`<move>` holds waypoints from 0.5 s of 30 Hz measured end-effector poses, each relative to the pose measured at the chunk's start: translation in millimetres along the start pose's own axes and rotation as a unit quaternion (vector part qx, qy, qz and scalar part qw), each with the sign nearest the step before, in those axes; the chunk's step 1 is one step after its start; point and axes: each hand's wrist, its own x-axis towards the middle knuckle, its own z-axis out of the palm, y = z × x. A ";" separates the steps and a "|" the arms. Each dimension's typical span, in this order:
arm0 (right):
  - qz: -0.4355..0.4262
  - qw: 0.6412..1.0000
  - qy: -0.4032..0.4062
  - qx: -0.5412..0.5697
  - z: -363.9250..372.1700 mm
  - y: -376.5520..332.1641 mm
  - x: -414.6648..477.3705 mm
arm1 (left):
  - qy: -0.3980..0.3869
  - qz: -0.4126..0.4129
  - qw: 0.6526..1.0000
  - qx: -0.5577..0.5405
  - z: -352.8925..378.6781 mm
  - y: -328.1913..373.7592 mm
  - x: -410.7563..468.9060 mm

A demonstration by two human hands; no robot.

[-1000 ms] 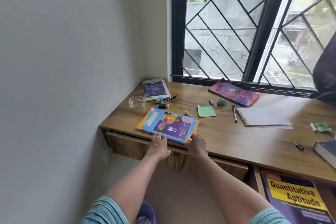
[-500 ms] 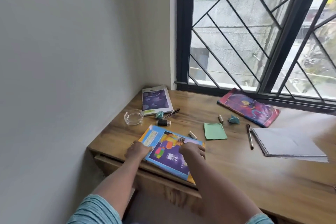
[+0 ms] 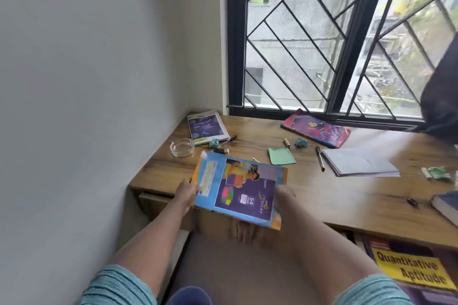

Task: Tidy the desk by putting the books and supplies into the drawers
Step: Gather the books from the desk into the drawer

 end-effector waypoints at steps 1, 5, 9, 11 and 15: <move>0.009 0.999 0.017 0.043 -5.1 -7.8 -20.4 | 0.006 0.032 0.999 -0.012 2.8 2.8 -11.9; -0.003 0.984 0.014 0.178 -37.3 -28.9 -156.8 | 0.056 0.176 0.983 -0.011 16.0 26.6 -63.6; -0.020 0.947 -0.063 0.314 -87.2 -28.3 -204.8 | 0.038 0.307 0.951 0.019 40.0 47.3 -106.2; -0.040 0.908 -0.088 0.408 -110.5 -25.6 -212.1 | 0.026 0.371 0.926 0.067 58.0 57.0 -130.6; -0.059 0.904 -0.021 0.423 -161.6 -10.7 -249.8 | -0.041 0.554 0.813 0.174 101.8 68.8 -184.4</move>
